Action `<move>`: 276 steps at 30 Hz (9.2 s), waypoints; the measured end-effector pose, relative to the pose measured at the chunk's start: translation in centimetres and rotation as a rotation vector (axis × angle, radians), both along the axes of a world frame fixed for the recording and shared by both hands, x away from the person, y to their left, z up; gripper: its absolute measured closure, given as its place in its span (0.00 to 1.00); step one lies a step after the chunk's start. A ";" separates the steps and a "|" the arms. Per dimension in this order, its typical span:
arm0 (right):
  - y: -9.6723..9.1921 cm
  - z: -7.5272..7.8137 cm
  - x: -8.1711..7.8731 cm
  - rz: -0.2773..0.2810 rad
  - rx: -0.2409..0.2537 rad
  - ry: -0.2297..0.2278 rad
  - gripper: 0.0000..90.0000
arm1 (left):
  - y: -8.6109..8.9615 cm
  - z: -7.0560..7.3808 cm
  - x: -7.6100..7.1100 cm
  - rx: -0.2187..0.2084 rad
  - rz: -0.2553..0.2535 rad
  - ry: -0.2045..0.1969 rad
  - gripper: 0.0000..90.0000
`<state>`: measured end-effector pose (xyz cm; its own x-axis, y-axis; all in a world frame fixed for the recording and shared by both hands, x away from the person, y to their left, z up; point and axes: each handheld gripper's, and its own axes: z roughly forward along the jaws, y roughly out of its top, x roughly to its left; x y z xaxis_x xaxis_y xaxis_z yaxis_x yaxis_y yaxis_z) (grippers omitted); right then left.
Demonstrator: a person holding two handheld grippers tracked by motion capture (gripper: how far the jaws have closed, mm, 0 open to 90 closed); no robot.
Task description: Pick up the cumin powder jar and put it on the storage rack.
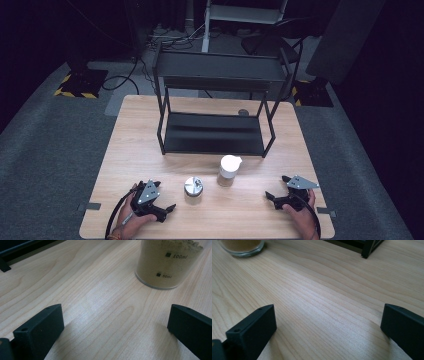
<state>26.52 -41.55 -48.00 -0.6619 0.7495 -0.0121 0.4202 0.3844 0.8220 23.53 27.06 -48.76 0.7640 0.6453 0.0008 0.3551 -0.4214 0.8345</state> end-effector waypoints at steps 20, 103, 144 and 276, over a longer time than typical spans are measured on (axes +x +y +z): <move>0.0 0.0 0.0 -0.001 0.000 -0.001 0.00 | 0.1 0.1 0.0 0.001 -0.005 0.002 0.00; -0.3 0.0 0.2 0.032 0.000 -0.001 0.00 | -6.3 6.1 4.6 -0.056 -0.143 -0.019 0.35; -0.3 0.0 0.1 0.025 0.006 0.002 0.00 | -6.2 25.9 12.3 -0.096 -0.212 -0.120 0.35; -0.5 0.0 0.1 0.044 0.001 0.002 0.00 | -10.3 36.6 21.8 -0.175 0.053 -0.336 0.00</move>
<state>26.63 -42.01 -47.98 -0.6944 0.7195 -0.0102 0.4042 0.4017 0.8217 45.32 16.72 -12.20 0.7053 0.6965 0.1321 0.0668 -0.2508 0.9657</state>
